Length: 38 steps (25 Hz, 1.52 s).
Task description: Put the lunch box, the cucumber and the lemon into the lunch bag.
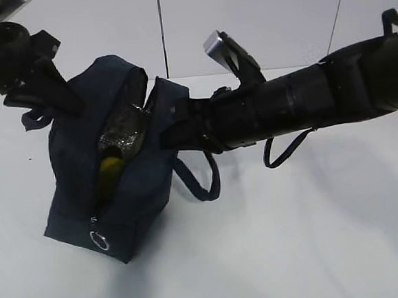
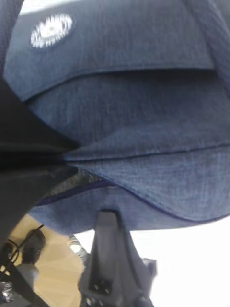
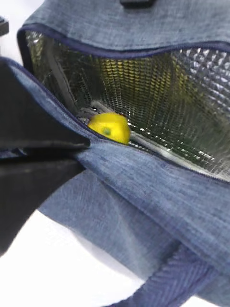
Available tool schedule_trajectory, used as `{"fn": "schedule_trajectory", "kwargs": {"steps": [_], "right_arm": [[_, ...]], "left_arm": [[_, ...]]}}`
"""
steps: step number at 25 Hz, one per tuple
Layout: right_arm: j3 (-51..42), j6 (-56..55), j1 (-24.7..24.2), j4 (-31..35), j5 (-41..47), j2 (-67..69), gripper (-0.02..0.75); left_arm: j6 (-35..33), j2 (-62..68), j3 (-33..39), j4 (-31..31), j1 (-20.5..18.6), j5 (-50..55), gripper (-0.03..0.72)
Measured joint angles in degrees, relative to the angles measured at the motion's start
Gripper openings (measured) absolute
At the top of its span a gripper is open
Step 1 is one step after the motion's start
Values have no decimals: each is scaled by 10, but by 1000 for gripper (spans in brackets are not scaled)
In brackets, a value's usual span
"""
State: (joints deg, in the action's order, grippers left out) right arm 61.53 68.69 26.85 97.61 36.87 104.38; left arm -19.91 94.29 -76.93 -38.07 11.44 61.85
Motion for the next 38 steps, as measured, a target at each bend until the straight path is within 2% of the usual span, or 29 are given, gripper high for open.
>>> {"fn": "schedule_trajectory", "kwargs": {"steps": [12,16,20,27,34,38], "right_arm": [[0,-142,-46,-199,-19,-76,1],[0,-194,-65,-264,-20,-99,1],[0,-245,-92,-332,-15,-112,1],[0,-265,-129,-380,4,-121,1],[25,-260,-130,-421,12,-121,1],[56,-260,-130,-443,29,-113,1]], "left_arm": [[-12,4,0,-30,98,-76,-1],[-15,30,0,-58,112,-93,-1],[-42,68,0,-114,112,-103,-1],[-114,101,0,-233,120,-122,-1],[-126,120,0,-269,147,-144,-1],[-127,134,0,-283,150,-152,-1]]}}
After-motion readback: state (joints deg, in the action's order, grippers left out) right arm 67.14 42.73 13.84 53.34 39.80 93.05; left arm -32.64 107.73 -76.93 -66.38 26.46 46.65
